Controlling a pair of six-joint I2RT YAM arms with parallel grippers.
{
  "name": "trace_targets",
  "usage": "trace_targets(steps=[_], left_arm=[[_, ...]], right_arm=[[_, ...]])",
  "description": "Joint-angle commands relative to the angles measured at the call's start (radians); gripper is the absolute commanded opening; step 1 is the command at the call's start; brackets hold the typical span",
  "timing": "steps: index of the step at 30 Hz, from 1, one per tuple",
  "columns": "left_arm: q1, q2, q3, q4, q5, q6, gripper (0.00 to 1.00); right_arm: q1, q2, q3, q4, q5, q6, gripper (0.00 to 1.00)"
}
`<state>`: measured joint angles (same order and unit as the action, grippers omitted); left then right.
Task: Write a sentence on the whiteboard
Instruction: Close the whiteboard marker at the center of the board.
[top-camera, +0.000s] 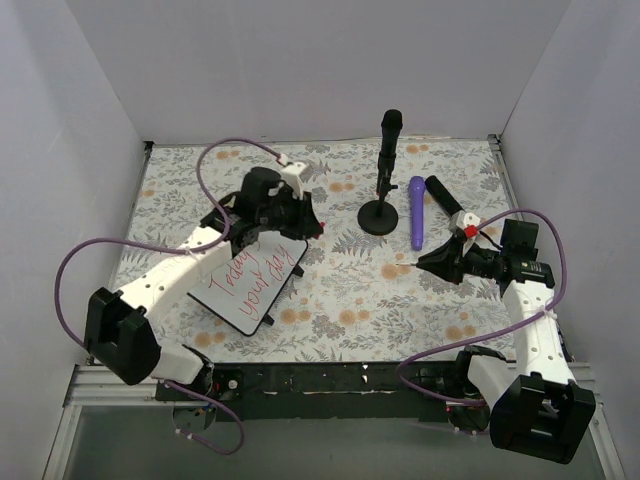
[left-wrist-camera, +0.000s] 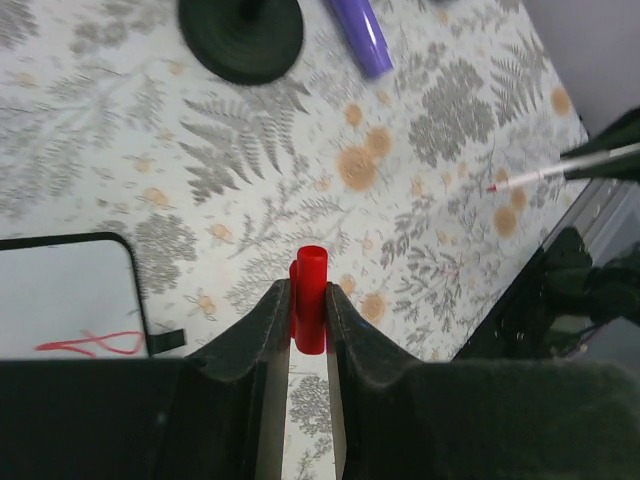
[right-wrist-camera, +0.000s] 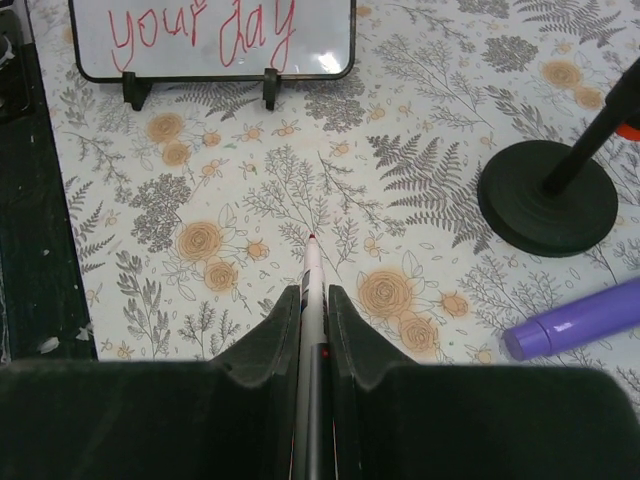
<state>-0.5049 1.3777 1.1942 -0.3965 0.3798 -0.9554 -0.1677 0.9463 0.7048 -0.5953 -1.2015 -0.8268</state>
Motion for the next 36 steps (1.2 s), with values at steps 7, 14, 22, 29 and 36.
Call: trace_targets(steps=[7, 14, 22, 29, 36], left_arm=[[-0.437, 0.237, -0.070, -0.079, -0.347, 0.038, 0.00], [-0.561, 0.402, -0.076, -0.105, -0.528, 0.014, 0.02], [-0.618, 0.475, -0.070, -0.148, -0.624, -0.012, 0.21], [-0.618, 0.429, -0.113, -0.140, -0.556, -0.013, 0.35], [-0.595, 0.417, -0.153, -0.081, -0.391, 0.037, 0.22]], right_arm=[[-0.069, -0.003, 0.021, 0.043, 0.014, 0.038, 0.01], [-0.073, 0.003, 0.018, 0.046, 0.008, 0.045, 0.01], [-0.073, 0.011, 0.016, 0.045, 0.006, 0.043, 0.01], [-0.073, 0.022, 0.013, 0.043, 0.003, 0.040, 0.01], [-0.072, 0.046, 0.001, 0.034, -0.013, 0.040, 0.01]])
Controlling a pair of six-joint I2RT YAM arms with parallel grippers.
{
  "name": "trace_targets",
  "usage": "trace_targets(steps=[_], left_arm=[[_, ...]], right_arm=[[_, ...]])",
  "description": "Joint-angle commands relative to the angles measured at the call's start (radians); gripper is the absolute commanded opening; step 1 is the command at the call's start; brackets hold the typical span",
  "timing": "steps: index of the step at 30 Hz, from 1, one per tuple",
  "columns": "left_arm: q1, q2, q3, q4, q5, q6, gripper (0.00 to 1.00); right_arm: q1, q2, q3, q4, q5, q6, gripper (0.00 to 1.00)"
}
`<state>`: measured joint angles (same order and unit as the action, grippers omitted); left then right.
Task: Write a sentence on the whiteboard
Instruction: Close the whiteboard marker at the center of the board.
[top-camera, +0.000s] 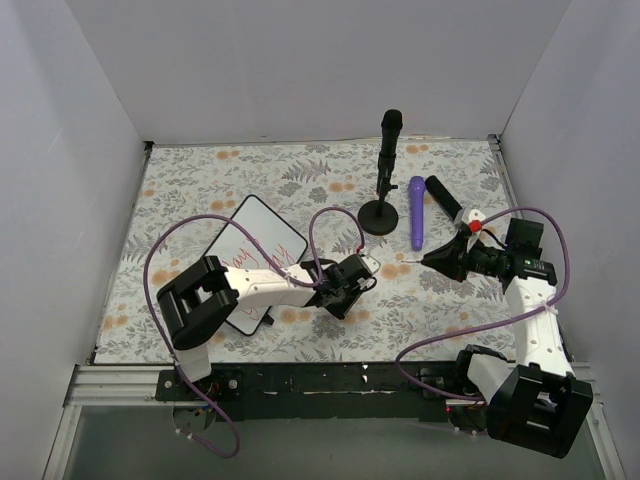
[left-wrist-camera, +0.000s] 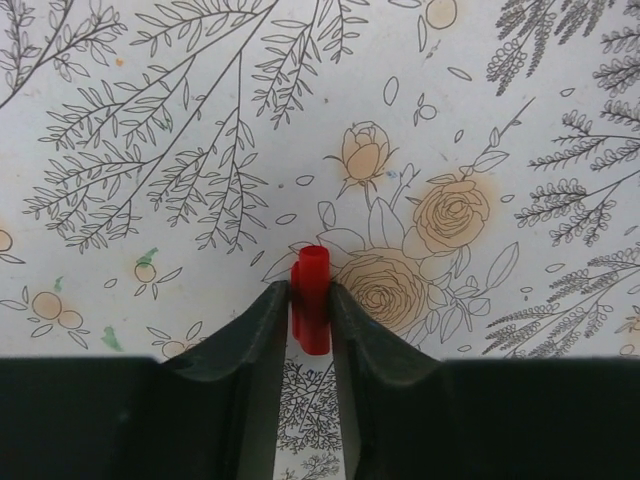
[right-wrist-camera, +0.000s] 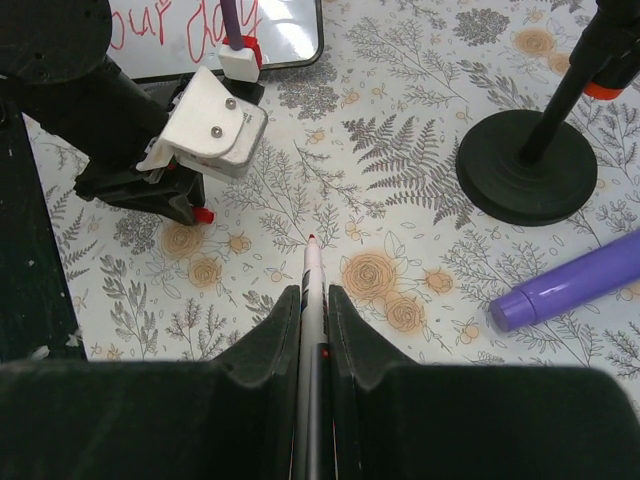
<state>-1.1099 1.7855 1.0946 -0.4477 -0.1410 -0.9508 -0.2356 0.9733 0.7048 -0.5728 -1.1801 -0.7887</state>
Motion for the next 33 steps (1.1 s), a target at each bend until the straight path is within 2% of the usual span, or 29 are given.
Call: trace_targets(steps=[1, 6, 14, 19, 22, 27, 33], left_arm=[[0.013, 0.011, -0.059, -0.026, 0.139, 0.041, 0.18], [0.016, -0.008, -0.088, -0.017, 0.176, 0.060, 0.00], [0.018, -0.113, -0.193, 0.156, 0.153, 0.139, 0.00], [0.018, -0.110, -0.223, 0.225, 0.153, 0.176, 0.00], [0.019, -0.113, -0.236, 0.248, 0.153, 0.188, 0.00], [0.018, -0.135, -0.271, 0.293, 0.169, 0.208, 0.00], [0.018, -0.159, -0.291, 0.313, 0.172, 0.218, 0.00]], right_arm=[[-0.002, 0.025, -0.001, 0.010, -0.039, 0.005, 0.01], [0.019, 0.082, -0.041, 0.056, -0.064, 0.075, 0.01], [0.194, 0.235, -0.102, 0.256, -0.053, 0.322, 0.01], [0.234, 0.329, -0.151, 0.477, -0.056, 0.561, 0.01], [0.298, 0.390, -0.171, 0.559, -0.062, 0.665, 0.01], [0.358, 0.501, -0.140, 0.574, -0.059, 0.694, 0.01], [0.386, 0.544, -0.143, 0.560, -0.058, 0.689, 0.01]])
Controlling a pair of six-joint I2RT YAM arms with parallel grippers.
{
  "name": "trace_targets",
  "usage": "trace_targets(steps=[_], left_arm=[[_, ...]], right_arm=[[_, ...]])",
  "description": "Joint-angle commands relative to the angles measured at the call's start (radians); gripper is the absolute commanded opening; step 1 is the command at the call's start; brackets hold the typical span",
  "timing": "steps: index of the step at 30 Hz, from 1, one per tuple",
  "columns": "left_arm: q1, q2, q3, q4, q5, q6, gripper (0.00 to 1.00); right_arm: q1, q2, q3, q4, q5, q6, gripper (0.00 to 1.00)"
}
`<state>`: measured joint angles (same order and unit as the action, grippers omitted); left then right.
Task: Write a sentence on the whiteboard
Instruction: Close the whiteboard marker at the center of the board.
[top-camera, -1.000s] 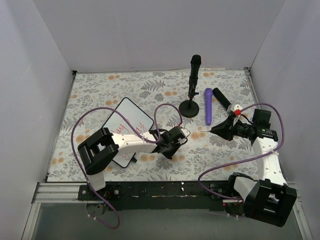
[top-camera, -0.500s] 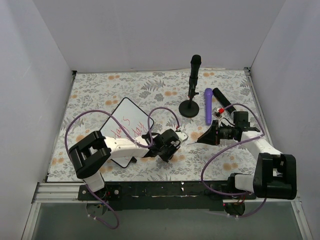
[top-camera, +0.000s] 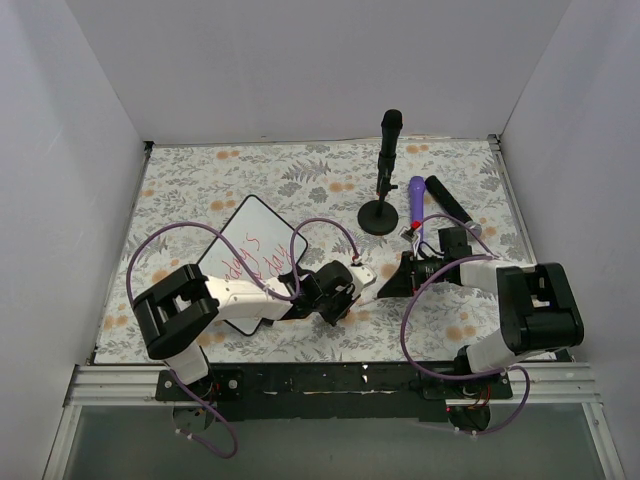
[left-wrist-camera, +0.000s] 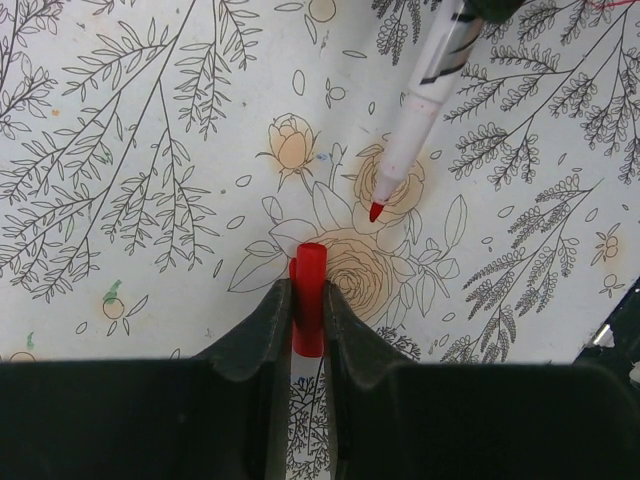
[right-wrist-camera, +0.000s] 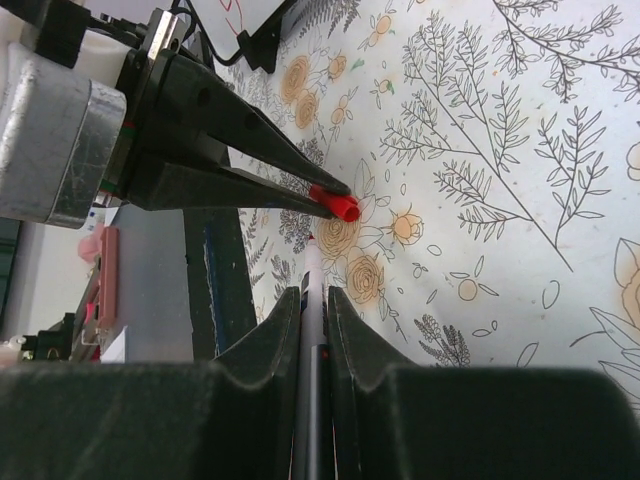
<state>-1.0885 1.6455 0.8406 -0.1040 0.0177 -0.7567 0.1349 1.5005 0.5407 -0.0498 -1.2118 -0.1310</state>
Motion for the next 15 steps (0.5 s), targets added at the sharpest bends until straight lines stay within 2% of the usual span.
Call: trace_targets(steps=[1, 15], left_arm=[[-0.004, -0.023, -0.035, -0.033, 0.016, 0.023, 0.00], [-0.004, -0.078, -0.023, -0.036, 0.065, 0.008, 0.00]], right_arm=[[0.017, 0.020, 0.021, 0.038, -0.028, 0.034, 0.01], [0.028, 0.052, 0.018, 0.067, -0.017, 0.059, 0.01]])
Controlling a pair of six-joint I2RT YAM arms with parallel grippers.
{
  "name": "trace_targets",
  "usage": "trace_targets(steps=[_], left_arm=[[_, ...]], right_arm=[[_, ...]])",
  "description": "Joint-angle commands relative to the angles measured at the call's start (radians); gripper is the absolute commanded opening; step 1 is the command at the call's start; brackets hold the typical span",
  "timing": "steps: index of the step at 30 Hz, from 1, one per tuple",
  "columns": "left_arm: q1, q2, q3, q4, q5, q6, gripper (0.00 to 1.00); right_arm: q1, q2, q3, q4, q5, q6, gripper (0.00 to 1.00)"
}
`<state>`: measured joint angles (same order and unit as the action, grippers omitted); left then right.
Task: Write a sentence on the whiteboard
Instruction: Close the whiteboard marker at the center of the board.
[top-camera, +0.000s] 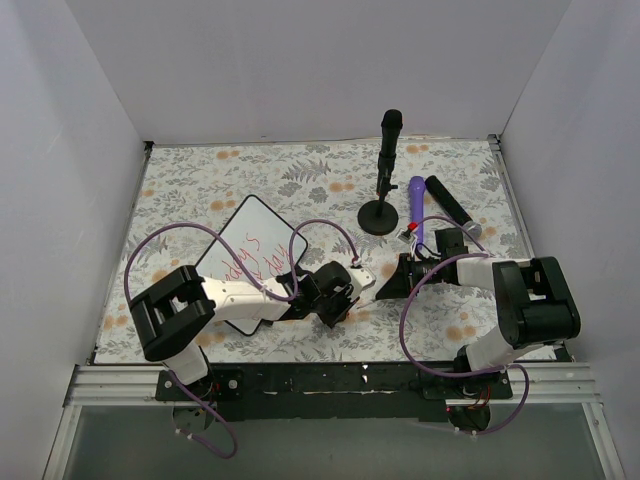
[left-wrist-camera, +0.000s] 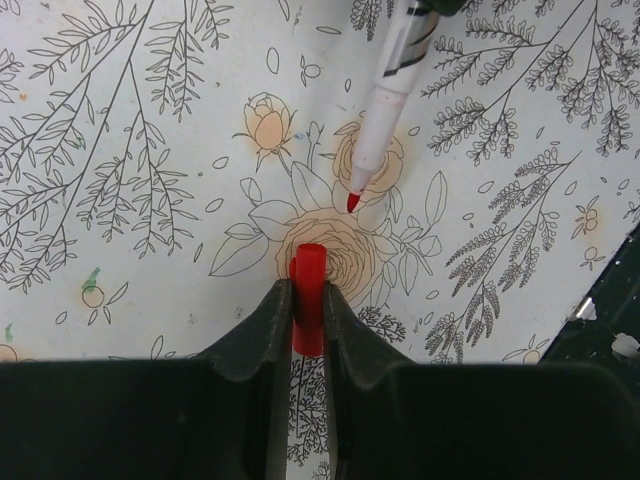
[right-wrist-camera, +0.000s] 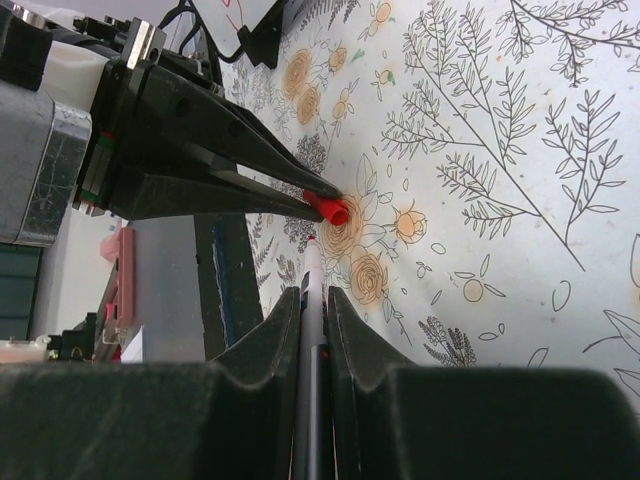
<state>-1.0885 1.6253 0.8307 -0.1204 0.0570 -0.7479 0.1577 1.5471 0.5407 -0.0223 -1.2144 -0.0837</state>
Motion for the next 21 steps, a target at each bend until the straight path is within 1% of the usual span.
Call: trace_targets(steps=[1, 21], left_arm=[[-0.005, -0.061, -0.013, -0.018, 0.027, -0.004, 0.00], [-0.004, -0.084, 0.013, 0.010, 0.060, -0.016, 0.00]], right_arm=[[0.005, 0.007, 0.018, 0.039, -0.011, 0.012, 0.01], [0.037, 0.034, 0.016, 0.048, -0.019, 0.024, 0.01]])
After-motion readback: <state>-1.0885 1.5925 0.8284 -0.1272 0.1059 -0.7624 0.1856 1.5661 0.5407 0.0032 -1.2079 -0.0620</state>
